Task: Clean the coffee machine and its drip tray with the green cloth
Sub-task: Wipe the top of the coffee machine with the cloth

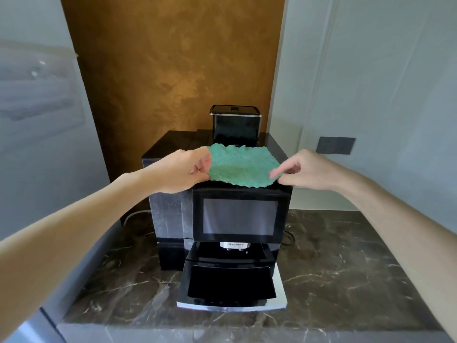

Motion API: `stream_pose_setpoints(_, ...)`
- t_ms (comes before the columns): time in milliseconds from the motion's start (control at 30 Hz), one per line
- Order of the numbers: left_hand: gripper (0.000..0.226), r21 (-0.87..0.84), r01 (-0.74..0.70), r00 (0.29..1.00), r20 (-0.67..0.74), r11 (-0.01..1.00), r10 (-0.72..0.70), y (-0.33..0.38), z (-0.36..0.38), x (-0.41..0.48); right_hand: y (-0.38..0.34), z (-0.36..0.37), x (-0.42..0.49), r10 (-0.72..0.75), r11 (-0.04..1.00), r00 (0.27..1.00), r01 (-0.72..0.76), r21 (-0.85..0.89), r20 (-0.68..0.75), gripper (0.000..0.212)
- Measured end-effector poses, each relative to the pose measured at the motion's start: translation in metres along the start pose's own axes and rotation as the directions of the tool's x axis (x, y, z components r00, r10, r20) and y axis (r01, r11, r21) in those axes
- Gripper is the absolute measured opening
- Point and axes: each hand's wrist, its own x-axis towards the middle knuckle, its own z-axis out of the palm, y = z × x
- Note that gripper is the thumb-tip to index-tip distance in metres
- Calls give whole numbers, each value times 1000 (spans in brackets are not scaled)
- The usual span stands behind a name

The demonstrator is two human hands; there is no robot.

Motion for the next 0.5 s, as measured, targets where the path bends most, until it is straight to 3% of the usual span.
stream_pose_setpoints(67,11,-116,38,997,70,993,-30,4,-9,-4,-2,-1,-6,6,996,999,-2,87,-48,18)
stream_pose_setpoints(133,17,-198,72,996,57,978,-62,9,-16,-4,-6,-2,-6,26,971,980,23,239,-199,31)
stream_pose_setpoints(200,30,-163,72,987,-128,984,-94,14,-18,5,-12,-2,0,81,958,931,25,285,-356,35)
stream_pose_setpoints(267,37,-139,75,955,-275,988,-111,22,-16,21,-19,3,12,69,982,918,7,189,-391,28)
stream_pose_setpoints(333,39,-126,98,958,-256,987,-127,32,-12,42,-26,13,27,3,996,957,22,82,-290,27)
stream_pose_setpoints(500,47,97,150,978,132,984,-162,43,28,88,-32,45,63,31,981,998,-19,-196,61,64)
